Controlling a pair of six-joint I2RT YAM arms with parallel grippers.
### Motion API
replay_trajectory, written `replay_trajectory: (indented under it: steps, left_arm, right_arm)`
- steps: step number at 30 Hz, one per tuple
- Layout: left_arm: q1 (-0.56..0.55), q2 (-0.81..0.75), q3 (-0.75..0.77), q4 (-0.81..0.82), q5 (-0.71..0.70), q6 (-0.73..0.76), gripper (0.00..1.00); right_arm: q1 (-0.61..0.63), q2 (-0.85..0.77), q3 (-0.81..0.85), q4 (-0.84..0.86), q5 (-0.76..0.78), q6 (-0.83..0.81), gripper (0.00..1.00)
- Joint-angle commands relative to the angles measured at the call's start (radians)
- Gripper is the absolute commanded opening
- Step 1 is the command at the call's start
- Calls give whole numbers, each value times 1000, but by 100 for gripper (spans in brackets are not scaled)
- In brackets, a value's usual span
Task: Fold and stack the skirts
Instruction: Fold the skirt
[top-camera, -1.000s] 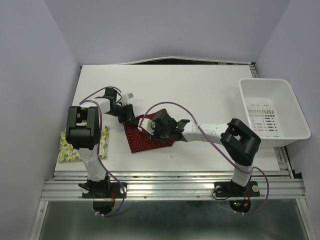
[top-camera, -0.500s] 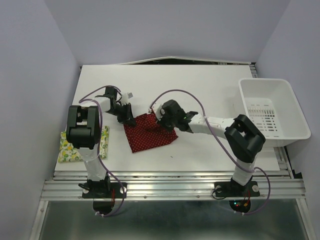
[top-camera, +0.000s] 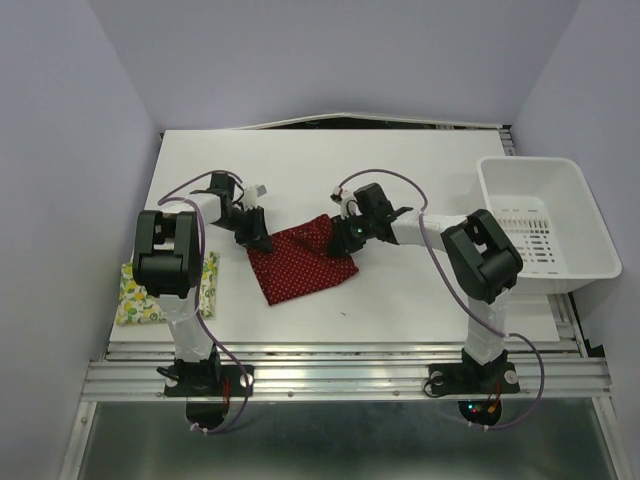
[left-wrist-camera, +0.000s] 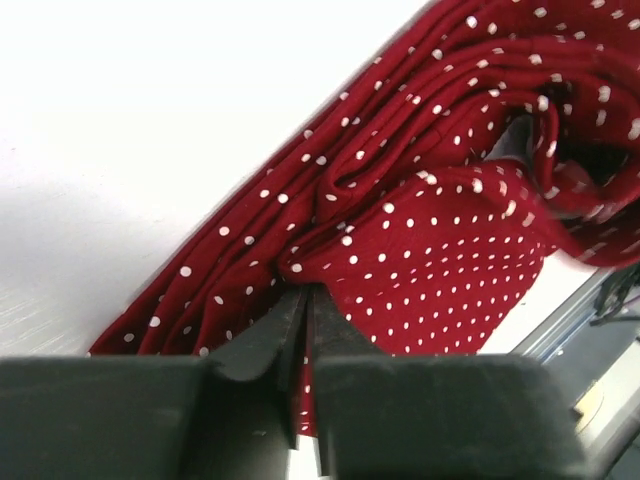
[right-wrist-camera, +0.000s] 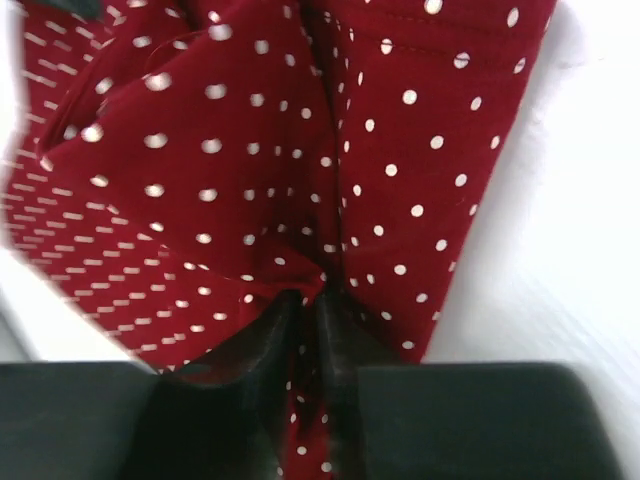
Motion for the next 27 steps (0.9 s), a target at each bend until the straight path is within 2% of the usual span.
replay_trajectory:
  steps: [1,4,6,11,15,21,27]
  left_arm:
    - [3,-57,-3,3,-51,74,29]
    - [3,-108,-7,15,-28,95,42]
    - [3,-149,-9,22,-42,97,45]
    - [3,-160,-9,19,-31,101,46]
    - [3,-136,16,22,-28,110,47]
    - [-11,-85,57,11,-11,126,47]
    - [-28,-41,63,32,0,107,49]
  right_arm:
    - [-50,33,63,20,-177,152,36]
    - [-76,29,72,21,-202,193,37]
    - [-101,18,72,24,-208,222,34]
    - [-127,25,83,35,-266,285,35]
    - [-127,29,94,32,-254,270,46]
    - [-127,30,138,21,-249,225,46]
    - [-136,64,249,21,-173,179,46]
